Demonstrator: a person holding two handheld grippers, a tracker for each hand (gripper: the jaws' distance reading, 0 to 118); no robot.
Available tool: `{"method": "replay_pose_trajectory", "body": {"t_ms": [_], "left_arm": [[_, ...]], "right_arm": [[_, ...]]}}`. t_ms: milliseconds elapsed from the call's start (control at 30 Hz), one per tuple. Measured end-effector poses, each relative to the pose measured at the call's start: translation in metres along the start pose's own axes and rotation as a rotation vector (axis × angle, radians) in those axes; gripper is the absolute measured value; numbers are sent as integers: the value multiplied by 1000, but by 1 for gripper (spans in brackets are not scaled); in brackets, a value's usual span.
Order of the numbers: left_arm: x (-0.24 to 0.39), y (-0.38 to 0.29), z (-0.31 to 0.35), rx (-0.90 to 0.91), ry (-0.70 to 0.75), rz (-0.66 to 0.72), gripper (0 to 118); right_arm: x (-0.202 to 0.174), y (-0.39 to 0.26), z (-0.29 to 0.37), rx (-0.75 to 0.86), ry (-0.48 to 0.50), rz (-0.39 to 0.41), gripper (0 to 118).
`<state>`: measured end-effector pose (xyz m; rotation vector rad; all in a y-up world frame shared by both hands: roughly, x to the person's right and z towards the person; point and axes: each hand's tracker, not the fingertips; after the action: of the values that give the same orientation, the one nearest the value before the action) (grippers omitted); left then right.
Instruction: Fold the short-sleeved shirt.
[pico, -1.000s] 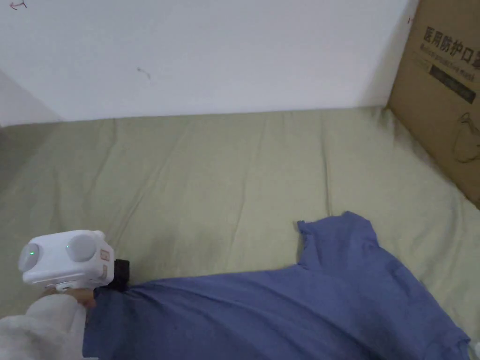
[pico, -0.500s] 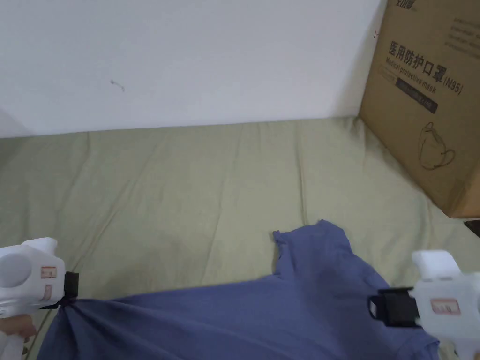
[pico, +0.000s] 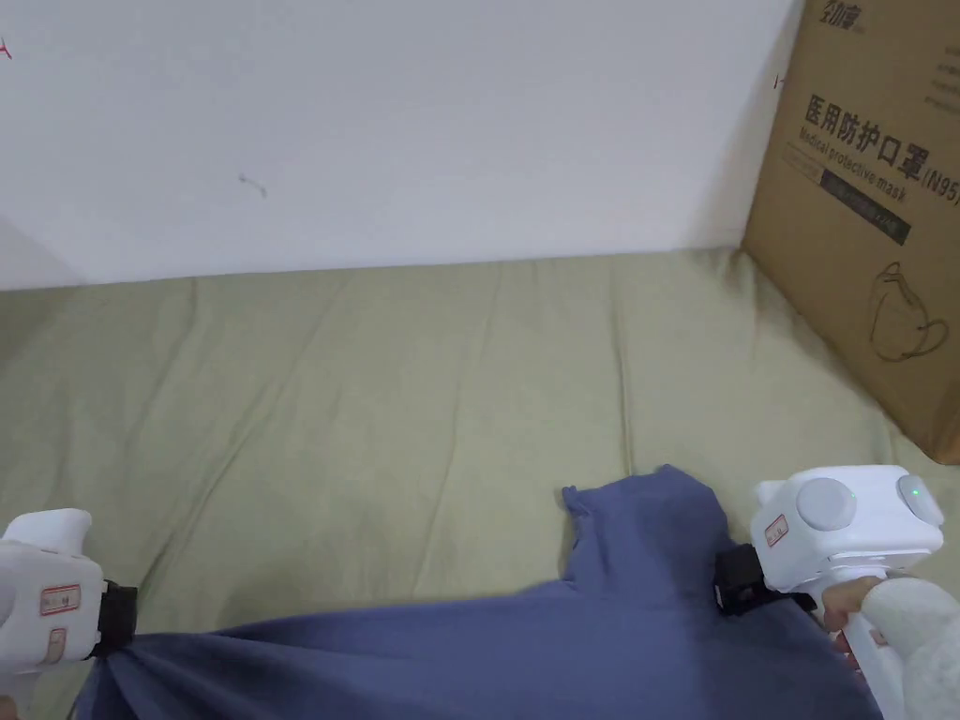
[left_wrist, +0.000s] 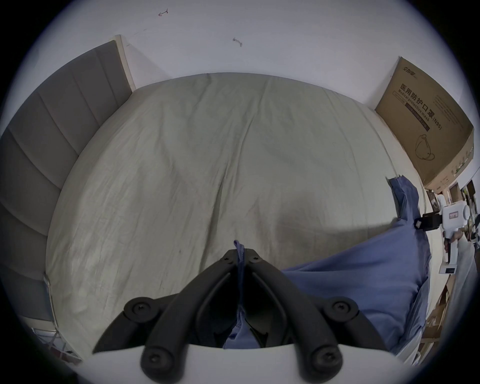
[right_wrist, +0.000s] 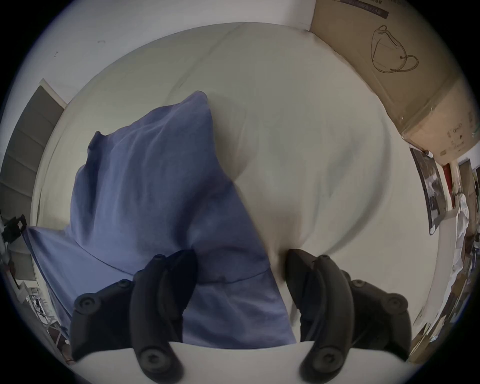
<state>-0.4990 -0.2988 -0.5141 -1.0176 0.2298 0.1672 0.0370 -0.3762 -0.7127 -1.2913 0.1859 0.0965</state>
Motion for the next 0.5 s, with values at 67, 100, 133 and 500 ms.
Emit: {"method": "replay_pose_trajectory", "body": {"t_ms": [67, 100, 133, 500], "left_arm": [[3, 1, 0, 1, 8, -14, 2], [4, 2, 0, -2, 7, -12, 2], [4, 2, 2, -2, -9, -6, 2], [14, 21, 62, 90, -4, -27, 2]], "right_arm": [[-4, 2, 9, 19, -29, 60, 39], [-5, 1, 13, 36, -52, 74, 9], [-6, 1, 14, 35, -37, 58, 2], [9, 4, 103, 159, 47, -16, 1]]}}
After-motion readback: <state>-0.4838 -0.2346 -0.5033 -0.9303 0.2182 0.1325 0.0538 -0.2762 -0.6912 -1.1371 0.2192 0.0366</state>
